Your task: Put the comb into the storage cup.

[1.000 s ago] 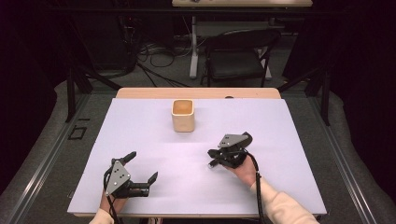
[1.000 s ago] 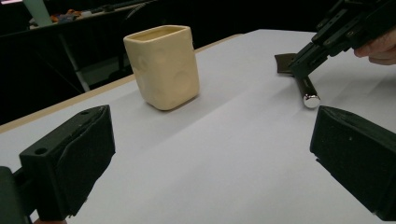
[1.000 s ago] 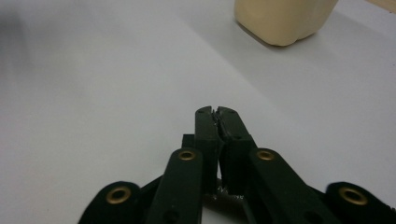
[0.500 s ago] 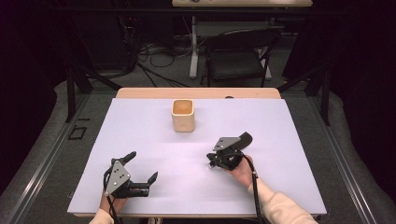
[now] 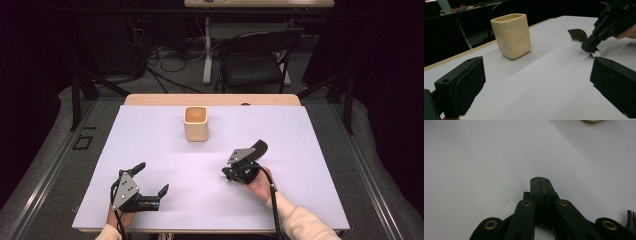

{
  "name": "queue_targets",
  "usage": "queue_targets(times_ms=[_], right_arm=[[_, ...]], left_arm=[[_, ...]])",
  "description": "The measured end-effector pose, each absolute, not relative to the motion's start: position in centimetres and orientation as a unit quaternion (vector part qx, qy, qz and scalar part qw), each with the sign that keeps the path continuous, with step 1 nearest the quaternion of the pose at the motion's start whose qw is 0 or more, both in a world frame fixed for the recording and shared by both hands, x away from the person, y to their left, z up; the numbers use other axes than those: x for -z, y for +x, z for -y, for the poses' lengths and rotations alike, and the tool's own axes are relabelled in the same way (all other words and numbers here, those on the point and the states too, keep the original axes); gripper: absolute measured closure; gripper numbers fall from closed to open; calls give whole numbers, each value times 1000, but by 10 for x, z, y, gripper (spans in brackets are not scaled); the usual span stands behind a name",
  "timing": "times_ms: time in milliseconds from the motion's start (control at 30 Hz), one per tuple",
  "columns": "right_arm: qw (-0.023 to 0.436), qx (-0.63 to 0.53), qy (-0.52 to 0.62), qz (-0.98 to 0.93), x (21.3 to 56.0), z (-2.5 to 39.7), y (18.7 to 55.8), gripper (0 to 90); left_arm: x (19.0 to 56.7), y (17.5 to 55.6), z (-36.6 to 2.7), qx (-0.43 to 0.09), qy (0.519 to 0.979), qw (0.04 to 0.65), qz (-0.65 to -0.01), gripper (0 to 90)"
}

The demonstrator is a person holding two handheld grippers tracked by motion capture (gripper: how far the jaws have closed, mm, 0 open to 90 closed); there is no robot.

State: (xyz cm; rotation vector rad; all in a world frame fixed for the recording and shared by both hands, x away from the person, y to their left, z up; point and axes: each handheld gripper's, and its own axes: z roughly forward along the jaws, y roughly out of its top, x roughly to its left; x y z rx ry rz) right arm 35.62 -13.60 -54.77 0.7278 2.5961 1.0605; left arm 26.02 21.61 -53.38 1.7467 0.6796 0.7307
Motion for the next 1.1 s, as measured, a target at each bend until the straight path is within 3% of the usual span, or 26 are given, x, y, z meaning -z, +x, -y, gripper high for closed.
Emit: queue_targets(times_ms=[1100], right_arm=[[102,-336,251,-902,547,155,350,900]], left_arm=[[533,260,-216,-307,731,538,-286,2]])
